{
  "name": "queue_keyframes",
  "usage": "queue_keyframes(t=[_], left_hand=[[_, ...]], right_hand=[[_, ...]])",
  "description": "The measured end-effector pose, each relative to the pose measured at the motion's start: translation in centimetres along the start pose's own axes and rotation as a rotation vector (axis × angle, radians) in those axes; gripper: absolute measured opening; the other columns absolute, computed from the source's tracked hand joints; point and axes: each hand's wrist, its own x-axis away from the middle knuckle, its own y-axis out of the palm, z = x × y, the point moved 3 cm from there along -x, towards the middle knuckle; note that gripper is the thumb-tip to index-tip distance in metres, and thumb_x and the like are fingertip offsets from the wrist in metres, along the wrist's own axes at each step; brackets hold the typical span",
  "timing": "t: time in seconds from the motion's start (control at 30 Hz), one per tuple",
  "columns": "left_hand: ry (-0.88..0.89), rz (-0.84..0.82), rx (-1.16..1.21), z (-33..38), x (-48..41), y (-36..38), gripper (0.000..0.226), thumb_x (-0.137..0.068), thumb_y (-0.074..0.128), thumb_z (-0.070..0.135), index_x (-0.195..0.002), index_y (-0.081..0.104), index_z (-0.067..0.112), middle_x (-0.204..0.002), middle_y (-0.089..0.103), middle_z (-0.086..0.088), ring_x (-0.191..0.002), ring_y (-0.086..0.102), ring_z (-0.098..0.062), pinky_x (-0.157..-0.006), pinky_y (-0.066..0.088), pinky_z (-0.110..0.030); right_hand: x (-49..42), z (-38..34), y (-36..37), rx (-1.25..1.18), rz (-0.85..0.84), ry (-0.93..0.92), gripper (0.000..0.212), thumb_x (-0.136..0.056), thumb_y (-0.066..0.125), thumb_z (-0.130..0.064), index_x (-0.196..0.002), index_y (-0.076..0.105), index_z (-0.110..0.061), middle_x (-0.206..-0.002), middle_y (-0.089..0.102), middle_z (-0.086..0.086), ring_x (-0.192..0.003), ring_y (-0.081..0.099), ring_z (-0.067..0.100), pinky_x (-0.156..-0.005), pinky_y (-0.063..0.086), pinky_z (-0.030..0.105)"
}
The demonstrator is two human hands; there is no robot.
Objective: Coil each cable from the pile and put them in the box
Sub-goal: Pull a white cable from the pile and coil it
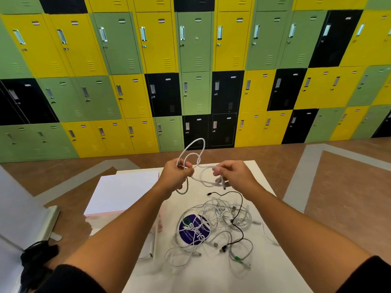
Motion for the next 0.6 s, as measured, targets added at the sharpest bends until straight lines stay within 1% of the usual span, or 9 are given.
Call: queue_keyframes(t=[0.07,0.1,0.2,0.27,0.37,0.4,0.47,0.53,0.6], left_hand=[[-0.003,-0.017,-0.027,-0.5,0.1,-0.4,0.005,-0.09,0.067,0.009,-0.092,0.066,0.013,-0.076,0.058,-0.008,-0.059,0.044,-0.016,-0.045,0.037,-0.023],[0.004,-0.03,-0.052,-0.7,0.2,-0.5,0.006,-0.089,0.067,0.007,-0.09,0.066,0.013,-0.074,0.057,-0.007,-0.058,0.044,-0.016,-0.045,0.037,-0.023],[0.049,-0.053,-0.127,-1.0,0.4,-0.9,0.009,-0.087,0.071,0.003,-0.084,0.069,0.011,-0.071,0.059,-0.002,-0.059,0.049,-0.014,-0.049,0.042,-0.021],[0.051,-0.071,-0.12,-1.1,0.5,-1.0,0.007,-0.09,0.072,0.008,-0.083,0.071,0.011,-0.069,0.06,0.001,-0.057,0.049,-0.009,-0.047,0.04,-0.018],[0.034,-0.081,-0.076,-1.2,0.6,-0.9,0.016,-0.095,0.067,0.024,-0.088,0.075,0.012,-0.072,0.062,-0.003,-0.057,0.046,-0.013,-0.044,0.037,-0.023],[0.028,-0.082,-0.069,-1.1,0.6,-0.8,0.018,-0.097,0.065,0.027,-0.091,0.076,0.013,-0.075,0.066,-0.004,-0.057,0.048,-0.015,-0.045,0.038,-0.024],[0.024,-0.104,-0.1,-1.0,0.7,-0.4,0.02,-0.097,0.065,0.031,-0.1,0.075,0.014,-0.089,0.073,-0.006,-0.056,0.057,-0.015,-0.047,0.042,-0.024],[0.02,-0.142,-0.129,-1.0,0.7,0.0,0.026,-0.095,0.068,0.029,-0.117,0.069,0.015,-0.106,0.071,-0.007,-0.062,0.066,-0.017,-0.048,0.048,-0.026],[0.018,-0.151,-0.117,-0.8,0.9,0.4,0.039,-0.093,0.071,0.026,-0.129,0.061,0.016,-0.117,0.065,-0.005,-0.072,0.069,-0.021,-0.051,0.052,-0.027]], right_hand=[[-0.3,0.6,-1.0,-0.076,0.081,0.076,0.014,-0.097,0.062,-0.009,-0.086,0.071,-0.009,-0.089,0.074,0.016,-0.072,0.073,0.024,-0.066,0.054,0.038],[-0.5,1.0,-1.6,-0.108,0.118,0.11,0.015,-0.097,0.061,-0.009,-0.084,0.07,-0.01,-0.086,0.072,0.015,-0.068,0.072,0.022,-0.065,0.053,0.037],[-0.8,1.7,-3.1,-0.058,0.21,0.151,0.016,-0.096,0.063,-0.011,-0.082,0.069,-0.011,-0.074,0.064,0.008,-0.059,0.062,0.018,-0.06,0.053,0.033],[-0.9,1.9,-3.9,0.006,0.26,0.146,0.016,-0.095,0.064,-0.013,-0.081,0.069,-0.012,-0.069,0.06,0.005,-0.059,0.053,0.017,-0.058,0.049,0.032],[-0.9,2.0,-4.6,0.08,0.294,0.111,0.014,-0.095,0.065,-0.015,-0.083,0.069,-0.013,-0.065,0.057,0.0,-0.056,0.047,0.014,-0.056,0.044,0.03],[-0.8,1.9,-4.6,0.106,0.286,0.092,0.012,-0.095,0.065,-0.016,-0.084,0.07,-0.015,-0.065,0.057,-0.003,-0.054,0.046,0.013,-0.055,0.041,0.028],[-0.6,1.8,-4.5,0.103,0.241,0.058,0.01,-0.094,0.067,-0.016,-0.085,0.072,-0.018,-0.065,0.056,-0.007,-0.051,0.043,0.012,-0.051,0.035,0.026],[-0.5,1.5,-4.3,0.058,0.174,0.045,0.009,-0.092,0.07,-0.016,-0.084,0.074,-0.018,-0.064,0.054,-0.004,-0.049,0.04,0.011,-0.049,0.034,0.025],[-0.3,1.3,-4.1,0.034,0.096,0.061,0.007,-0.092,0.071,-0.017,-0.086,0.076,-0.016,-0.067,0.055,0.001,-0.052,0.04,0.012,-0.048,0.036,0.026]])
